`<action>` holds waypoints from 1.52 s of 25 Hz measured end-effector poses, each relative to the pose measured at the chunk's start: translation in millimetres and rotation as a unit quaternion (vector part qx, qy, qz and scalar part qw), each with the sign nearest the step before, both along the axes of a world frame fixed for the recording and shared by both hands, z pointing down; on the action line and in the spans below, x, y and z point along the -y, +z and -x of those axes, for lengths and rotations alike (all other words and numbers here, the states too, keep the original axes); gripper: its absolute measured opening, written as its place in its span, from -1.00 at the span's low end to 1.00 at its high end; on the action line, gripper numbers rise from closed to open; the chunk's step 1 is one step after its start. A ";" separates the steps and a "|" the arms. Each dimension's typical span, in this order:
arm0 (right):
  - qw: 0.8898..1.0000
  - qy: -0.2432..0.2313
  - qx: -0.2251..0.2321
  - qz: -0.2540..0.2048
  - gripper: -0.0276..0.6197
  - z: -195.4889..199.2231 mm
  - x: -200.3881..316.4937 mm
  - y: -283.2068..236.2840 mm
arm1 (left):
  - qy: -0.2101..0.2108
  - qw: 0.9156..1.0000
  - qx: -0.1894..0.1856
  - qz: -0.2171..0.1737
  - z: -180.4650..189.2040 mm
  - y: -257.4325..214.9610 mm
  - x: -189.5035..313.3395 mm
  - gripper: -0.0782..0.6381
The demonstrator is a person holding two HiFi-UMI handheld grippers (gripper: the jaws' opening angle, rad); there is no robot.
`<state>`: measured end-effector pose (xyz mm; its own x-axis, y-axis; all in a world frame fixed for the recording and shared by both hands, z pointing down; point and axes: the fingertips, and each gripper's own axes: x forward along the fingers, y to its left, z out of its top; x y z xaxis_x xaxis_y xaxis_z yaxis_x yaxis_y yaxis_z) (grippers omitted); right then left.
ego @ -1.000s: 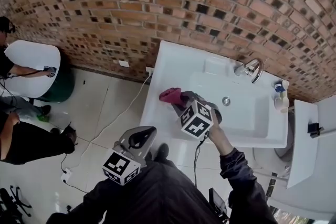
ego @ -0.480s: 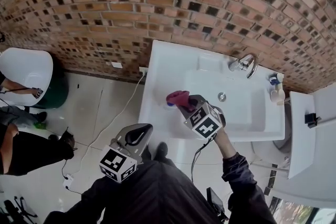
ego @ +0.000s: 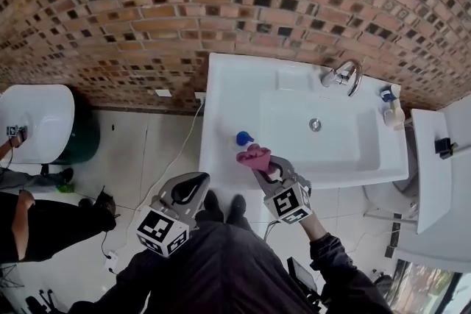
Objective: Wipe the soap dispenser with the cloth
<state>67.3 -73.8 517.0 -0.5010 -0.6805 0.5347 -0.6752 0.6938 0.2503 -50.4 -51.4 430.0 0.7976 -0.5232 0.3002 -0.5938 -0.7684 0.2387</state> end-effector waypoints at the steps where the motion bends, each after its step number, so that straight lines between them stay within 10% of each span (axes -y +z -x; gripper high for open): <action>1: 1.000 0.002 -0.016 -0.008 -0.69 2.9 -1.0 9.0 | 0.002 1.000 0.003 0.001 2.1 0.2 0.1 -0.78; 11: 0.991 -0.014 -0.116 -0.067 -0.69 28.9 14.3 63.1 | -0.008 1.000 0.023 0.002 24.8 -0.3 -0.5 -0.78; 29: 0.986 -0.054 -0.142 0.063 -0.70 53.0 19.2 153.7 | -0.039 0.999 0.034 0.013 58.6 4.3 -1.8 -0.78; 38: 0.997 -0.011 -0.027 0.067 -0.70 36.7 6.1 79.7 | 0.082 0.996 0.047 0.004 1.3 18.0 21.3 -0.78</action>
